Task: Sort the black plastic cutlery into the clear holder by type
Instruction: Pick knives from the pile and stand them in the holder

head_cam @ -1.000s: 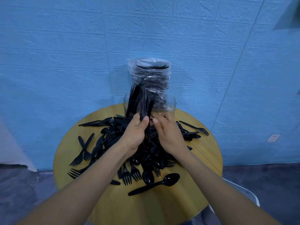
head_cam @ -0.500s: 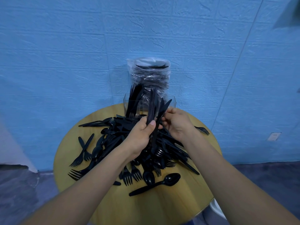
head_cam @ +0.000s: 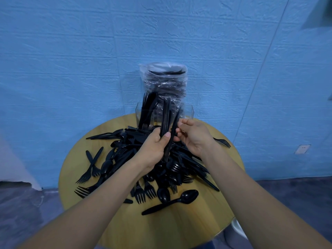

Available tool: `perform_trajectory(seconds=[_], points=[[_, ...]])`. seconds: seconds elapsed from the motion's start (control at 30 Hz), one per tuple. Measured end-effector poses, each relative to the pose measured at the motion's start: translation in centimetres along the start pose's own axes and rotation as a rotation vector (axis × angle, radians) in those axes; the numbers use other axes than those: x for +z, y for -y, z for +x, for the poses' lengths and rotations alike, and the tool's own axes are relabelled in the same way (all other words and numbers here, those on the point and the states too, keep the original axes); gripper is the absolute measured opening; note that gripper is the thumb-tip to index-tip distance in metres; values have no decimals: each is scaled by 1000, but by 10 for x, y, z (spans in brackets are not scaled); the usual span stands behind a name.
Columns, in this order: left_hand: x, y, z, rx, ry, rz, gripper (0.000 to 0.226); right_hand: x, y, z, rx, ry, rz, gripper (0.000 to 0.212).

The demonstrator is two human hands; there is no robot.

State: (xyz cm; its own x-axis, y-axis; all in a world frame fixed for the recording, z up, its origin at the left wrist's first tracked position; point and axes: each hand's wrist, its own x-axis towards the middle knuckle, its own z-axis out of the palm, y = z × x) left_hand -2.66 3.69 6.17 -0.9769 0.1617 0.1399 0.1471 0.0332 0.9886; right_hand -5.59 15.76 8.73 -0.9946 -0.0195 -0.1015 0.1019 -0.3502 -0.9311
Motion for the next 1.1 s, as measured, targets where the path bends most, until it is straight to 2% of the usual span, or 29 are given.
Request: perform_trajectory(seconds=[0.17, 0.37, 0.5, 0.7, 0.93, 1.1], points=[[0, 2, 0, -12, 29, 1, 13, 1, 2, 0, -24, -32, 8, 25], [-2, 6, -1, -30, 77, 119, 17, -2, 2, 0, -50, -14, -51, 19], [-1, 5, -2, -96, 51, 7, 22, -2, 2, 1, -133, -51, -91, 19], [2, 4, -1, -101, 36, -46, 29, -4, 1, 2, -196, -104, -119, 16], [2, 8, 0, -1, 111, 84, 16, -6, 0, 5, -245, -94, -219, 10], [1, 10, 1, -23, 169, 237, 16, -5, -1, 3, -296, 2, -411, 23]])
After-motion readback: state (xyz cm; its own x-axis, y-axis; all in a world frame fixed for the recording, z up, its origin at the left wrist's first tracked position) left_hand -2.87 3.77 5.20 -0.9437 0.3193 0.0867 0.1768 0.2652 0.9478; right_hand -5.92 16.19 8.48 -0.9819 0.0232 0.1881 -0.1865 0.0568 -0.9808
